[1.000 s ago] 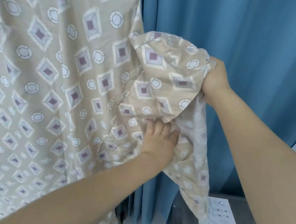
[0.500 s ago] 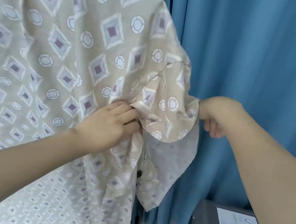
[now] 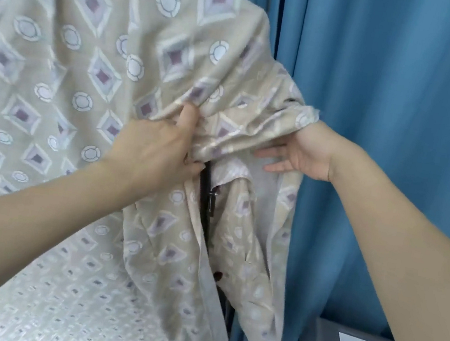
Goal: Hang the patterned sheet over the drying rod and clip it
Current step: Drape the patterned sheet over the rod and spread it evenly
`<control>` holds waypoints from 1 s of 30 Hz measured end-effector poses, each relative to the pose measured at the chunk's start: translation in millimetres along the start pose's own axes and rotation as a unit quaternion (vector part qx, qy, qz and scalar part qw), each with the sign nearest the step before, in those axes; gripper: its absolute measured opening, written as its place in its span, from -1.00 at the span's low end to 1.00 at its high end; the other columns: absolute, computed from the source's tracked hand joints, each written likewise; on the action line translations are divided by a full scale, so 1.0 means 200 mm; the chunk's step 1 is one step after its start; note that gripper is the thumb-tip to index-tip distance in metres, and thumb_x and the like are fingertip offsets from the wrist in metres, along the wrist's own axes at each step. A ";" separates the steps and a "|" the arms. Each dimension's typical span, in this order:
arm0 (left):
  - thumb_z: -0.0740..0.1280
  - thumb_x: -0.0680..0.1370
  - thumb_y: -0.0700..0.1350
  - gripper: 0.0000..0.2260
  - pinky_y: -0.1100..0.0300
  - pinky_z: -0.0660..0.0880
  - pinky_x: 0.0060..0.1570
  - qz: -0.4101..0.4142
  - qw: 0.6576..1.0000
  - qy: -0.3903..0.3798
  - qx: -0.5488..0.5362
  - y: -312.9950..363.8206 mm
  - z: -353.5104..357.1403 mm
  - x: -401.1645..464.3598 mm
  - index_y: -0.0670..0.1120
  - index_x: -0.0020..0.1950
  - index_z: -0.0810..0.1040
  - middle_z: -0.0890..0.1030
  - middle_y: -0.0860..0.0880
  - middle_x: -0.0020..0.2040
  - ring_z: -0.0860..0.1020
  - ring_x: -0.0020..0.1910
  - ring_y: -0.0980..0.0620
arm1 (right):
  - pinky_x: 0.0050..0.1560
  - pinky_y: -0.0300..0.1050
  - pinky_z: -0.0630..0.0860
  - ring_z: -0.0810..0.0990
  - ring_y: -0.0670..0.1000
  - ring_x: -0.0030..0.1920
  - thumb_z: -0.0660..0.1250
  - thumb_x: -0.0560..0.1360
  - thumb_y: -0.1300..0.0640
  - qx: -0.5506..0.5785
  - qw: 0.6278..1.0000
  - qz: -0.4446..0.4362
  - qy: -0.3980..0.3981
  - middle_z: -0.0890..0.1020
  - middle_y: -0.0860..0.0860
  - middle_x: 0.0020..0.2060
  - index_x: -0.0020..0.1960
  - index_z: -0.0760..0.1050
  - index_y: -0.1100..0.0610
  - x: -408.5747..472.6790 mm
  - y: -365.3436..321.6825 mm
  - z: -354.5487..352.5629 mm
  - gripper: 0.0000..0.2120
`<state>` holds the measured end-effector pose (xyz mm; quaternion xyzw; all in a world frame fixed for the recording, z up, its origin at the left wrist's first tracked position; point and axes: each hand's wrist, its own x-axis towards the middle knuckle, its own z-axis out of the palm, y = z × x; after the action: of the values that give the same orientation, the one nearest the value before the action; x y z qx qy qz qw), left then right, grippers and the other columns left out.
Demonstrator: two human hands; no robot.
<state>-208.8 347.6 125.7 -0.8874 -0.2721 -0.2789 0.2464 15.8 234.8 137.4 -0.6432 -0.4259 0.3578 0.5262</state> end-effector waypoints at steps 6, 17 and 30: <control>0.11 0.53 0.24 -0.63 0.08 0.40 -0.32 -0.015 0.994 0.038 -0.106 -0.06 -0.08 0.08 -0.03 0.03 0.45 0.57 -0.04 -0.22 0.53 -0.20 -0.14 | 0.19 0.01 0.54 0.59 0.01 0.15 0.36 0.47 0.18 -0.126 0.991 -0.018 -0.035 0.63 -0.03 0.15 0.24 0.53 -0.02 0.01 0.06 0.11 -0.65; 0.33 0.46 0.05 -0.75 0.15 0.33 -0.34 -0.092 0.949 -0.052 -0.296 0.01 0.01 0.21 -0.12 -0.24 0.56 0.54 0.00 -0.36 0.53 -0.27 -0.06 | 0.14 -0.02 0.54 0.52 0.02 0.09 0.29 0.43 -0.12 -0.444 0.892 -0.008 0.081 0.53 -0.02 0.10 0.18 0.47 -0.02 0.04 0.15 0.19 -0.64; 0.32 0.47 0.02 -0.70 0.14 0.25 -0.41 -0.148 0.919 -0.026 -0.364 0.09 0.06 0.25 -0.07 -0.37 0.31 0.41 0.03 -0.46 0.41 -0.40 0.00 | -0.01 -0.22 0.41 0.52 -0.06 0.08 0.27 0.51 -0.19 -0.481 0.857 -0.092 0.157 0.49 -0.14 -0.01 0.17 0.44 -0.12 0.00 -0.05 0.12 -0.71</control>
<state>-159.3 358.8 143.9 -0.8722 -0.2866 -0.3688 -0.1449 -8.2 244.9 143.3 -0.8216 -0.5142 -0.0475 0.2414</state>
